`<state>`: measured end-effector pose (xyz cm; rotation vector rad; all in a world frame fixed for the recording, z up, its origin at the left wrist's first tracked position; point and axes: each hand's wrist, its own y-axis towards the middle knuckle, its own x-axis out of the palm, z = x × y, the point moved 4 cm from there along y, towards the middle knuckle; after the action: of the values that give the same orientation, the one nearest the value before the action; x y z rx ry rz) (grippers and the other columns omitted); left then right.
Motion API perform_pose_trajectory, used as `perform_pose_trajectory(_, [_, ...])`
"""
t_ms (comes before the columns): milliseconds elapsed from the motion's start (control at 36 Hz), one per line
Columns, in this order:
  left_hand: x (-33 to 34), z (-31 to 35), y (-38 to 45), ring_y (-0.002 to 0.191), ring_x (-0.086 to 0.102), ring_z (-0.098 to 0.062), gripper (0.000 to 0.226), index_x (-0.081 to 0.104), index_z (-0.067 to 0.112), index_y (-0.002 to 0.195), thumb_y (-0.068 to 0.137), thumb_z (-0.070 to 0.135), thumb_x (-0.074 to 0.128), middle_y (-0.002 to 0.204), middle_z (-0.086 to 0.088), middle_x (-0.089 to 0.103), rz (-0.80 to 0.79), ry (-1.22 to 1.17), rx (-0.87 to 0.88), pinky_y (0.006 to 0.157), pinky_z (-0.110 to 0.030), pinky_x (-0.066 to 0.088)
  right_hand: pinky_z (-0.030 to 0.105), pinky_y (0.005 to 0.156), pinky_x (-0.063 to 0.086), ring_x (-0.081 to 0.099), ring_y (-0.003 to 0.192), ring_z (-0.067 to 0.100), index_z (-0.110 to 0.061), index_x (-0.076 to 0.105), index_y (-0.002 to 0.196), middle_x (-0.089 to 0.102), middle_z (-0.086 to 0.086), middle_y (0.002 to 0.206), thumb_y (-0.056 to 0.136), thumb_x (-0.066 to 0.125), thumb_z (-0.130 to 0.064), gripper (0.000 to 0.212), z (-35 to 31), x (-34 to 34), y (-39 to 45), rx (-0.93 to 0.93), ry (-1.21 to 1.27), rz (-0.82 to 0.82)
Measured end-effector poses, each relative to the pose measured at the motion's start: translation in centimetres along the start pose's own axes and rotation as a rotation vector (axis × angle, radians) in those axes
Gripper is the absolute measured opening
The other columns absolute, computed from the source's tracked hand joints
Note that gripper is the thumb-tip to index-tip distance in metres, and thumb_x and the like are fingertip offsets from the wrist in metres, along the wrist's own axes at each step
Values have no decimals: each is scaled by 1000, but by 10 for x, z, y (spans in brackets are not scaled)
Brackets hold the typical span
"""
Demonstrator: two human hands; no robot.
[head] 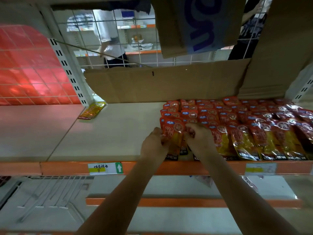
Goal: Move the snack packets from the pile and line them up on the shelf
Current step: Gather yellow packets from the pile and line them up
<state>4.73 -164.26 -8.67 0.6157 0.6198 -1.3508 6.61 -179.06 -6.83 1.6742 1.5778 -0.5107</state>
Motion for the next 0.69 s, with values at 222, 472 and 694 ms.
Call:
perform_pose_trajectory(222, [8, -4, 4, 97, 59, -19, 44, 56, 18, 111, 90, 55, 45, 103, 0, 62, -88, 357, 61, 82, -30, 48, 26, 79, 47, 57, 100, 20, -15, 59, 117, 58, 4, 114, 92, 53, -16, 26, 8, 8, -1, 61, -76, 35])
perform_pose_trajectory(472, [2, -6, 17, 116, 48, -25, 52, 41, 12, 129, 94, 51, 39, 124, -7, 54, -9, 269, 74, 96, -39, 42, 36, 111, 25, 24, 136, 27, -9, 40, 139, 33, 10, 145, 87, 51, -3, 54, 14, -1, -6, 110, -124, 75])
perform_pose_trajectory(694, [24, 3, 19, 130, 42, -23, 67, 12, 19, 149, 95, 44, 43, 144, -4, 40, -137, 7, 108, 107, -43, 37, 35, 119, 9, -2, 146, 20, -16, 3, 151, 0, 1, 158, 89, 46, 1, 77, 15, 10, -7, 214, 20, -174])
